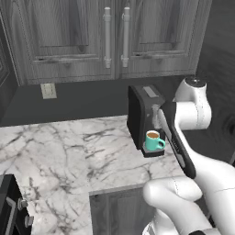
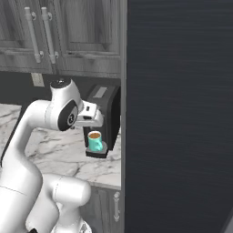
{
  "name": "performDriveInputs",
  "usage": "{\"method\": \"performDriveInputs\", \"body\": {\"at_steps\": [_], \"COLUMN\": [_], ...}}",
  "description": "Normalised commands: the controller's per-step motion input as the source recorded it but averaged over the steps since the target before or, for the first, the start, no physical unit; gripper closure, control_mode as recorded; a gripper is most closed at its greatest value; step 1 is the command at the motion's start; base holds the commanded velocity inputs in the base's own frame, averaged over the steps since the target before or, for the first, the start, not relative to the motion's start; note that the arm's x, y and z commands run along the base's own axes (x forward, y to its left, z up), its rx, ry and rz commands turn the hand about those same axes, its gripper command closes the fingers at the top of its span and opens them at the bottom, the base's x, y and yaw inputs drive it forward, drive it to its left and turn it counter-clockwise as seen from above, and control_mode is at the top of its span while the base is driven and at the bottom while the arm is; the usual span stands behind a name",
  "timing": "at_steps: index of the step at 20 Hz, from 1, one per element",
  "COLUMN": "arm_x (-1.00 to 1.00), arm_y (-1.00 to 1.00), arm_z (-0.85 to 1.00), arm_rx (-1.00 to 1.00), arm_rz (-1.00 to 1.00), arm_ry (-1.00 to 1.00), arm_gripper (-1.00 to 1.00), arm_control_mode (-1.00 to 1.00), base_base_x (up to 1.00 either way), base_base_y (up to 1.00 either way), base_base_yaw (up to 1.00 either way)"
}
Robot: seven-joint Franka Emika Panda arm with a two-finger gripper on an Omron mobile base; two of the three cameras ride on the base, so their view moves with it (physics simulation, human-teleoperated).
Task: Pick up the brewed coffee from the coffee machine and place it next to the breakfast plate on the dining counter.
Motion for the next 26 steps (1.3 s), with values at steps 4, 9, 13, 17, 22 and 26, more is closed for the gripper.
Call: {"method": "performDriveInputs", "body": {"at_steps": [4,9,13,17,22,26], "arm_x": [-0.02,0.0,0.0,0.0,0.0,0.08], "arm_y": [-0.1,-0.03,-0.08,-0.09,-0.01,0.0], "arm_z": [-0.38,-0.41,-0.35,-0.3,-0.19,-0.12], "arm_rx": [-0.05,-0.02,0.0,0.0,0.0,0.0], "arm_rz": [0.02,0.01,0.03,0.06,0.08,0.06], "arm_ry": [-0.07,-0.04,0.0,0.0,0.0,0.01], "arm_gripper": [-1.0,-1.0,-1.0,-1.0,-1.0,-1.0], "arm_control_mode": [-1.0,-1.0,-1.0,-1.0,-1.0,-1.0], "base_base_x": [0.0,0.0,0.0,0.0,0.0,0.0], "base_base_y": [0.0,0.0,0.0,0.0,0.0,0.0], "base_base_yaw": [0.0,0.0,0.0,0.0,0.0,0.0]}}
